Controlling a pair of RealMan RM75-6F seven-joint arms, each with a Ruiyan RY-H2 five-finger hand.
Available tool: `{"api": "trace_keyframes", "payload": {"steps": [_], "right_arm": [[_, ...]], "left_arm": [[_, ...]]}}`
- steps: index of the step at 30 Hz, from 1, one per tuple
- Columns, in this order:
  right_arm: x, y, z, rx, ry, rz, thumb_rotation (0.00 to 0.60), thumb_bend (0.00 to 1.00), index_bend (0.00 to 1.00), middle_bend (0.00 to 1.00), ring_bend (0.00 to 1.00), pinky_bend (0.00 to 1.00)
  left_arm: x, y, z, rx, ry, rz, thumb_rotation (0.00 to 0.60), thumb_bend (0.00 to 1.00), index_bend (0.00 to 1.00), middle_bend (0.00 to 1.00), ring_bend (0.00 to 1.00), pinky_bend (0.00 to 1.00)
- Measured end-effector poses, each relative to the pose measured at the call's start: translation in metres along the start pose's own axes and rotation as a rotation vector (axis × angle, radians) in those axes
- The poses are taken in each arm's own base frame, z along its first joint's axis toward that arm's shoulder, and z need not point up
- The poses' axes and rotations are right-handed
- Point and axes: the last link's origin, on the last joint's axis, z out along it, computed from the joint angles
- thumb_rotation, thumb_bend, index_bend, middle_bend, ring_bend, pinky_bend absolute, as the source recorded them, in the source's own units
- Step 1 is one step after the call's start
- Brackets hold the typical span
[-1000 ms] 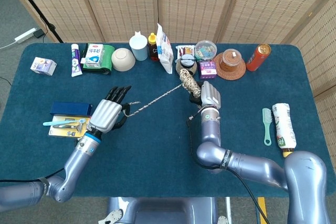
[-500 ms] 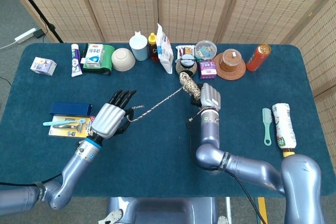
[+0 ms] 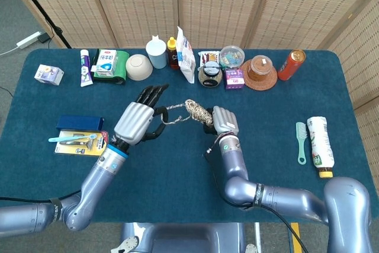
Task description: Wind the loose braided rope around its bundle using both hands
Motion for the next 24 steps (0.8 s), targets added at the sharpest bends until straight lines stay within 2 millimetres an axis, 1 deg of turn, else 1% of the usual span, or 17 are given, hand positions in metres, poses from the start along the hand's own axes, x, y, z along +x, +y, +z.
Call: {"api": "trace_keyframes", "payload": {"steps": [3,7,9,13,17,21,24], "right_arm": [[-0.008,-0.003,-0.009,0.038,-0.035,-0.038,0.600,1.00,0.64,0.64,0.71,0.98],[-0.016,-0.004,-0.017,0.066,-0.065,-0.066,0.600,1.00,0.64,0.64,0.71,0.98],[-0.018,-0.005,-0.019,0.076,-0.078,-0.068,0.600,1.00,0.64,0.64,0.71,0.98],[-0.022,-0.004,-0.024,0.097,-0.112,-0.058,0.600,1.00,0.64,0.64,0.71,0.98],[-0.025,-0.004,-0.035,0.129,-0.154,-0.046,0.600,1.00,0.64,0.64,0.71,0.98],[-0.026,-0.005,-0.050,0.189,-0.199,-0.042,0.600,1.00,0.64,0.64,0.71,0.98],[-0.022,-0.006,-0.061,0.232,-0.221,-0.029,0.600,1.00,0.64,0.64,0.71,0.98]], "left_arm": [[0.006,0.015,0.009,0.007,0.006,-0.073,0.600,0.40,0.62,0.00,0.00,0.00],[0.013,0.034,0.019,0.010,0.018,-0.149,0.600,0.40,0.62,0.00,0.00,0.00],[0.013,0.041,0.023,0.016,0.018,-0.179,0.600,0.40,0.62,0.00,0.00,0.00],[0.013,0.047,0.030,0.042,0.016,-0.230,0.600,0.40,0.62,0.00,0.00,0.00],[0.010,0.046,0.041,0.093,0.017,-0.268,0.600,0.40,0.62,0.00,0.00,0.00],[0.002,0.033,0.055,0.174,0.022,-0.276,0.600,0.40,0.62,0.00,0.00,0.00],[-0.005,0.024,0.063,0.227,0.027,-0.268,0.600,0.40,0.62,0.00,0.00,0.00]]}}
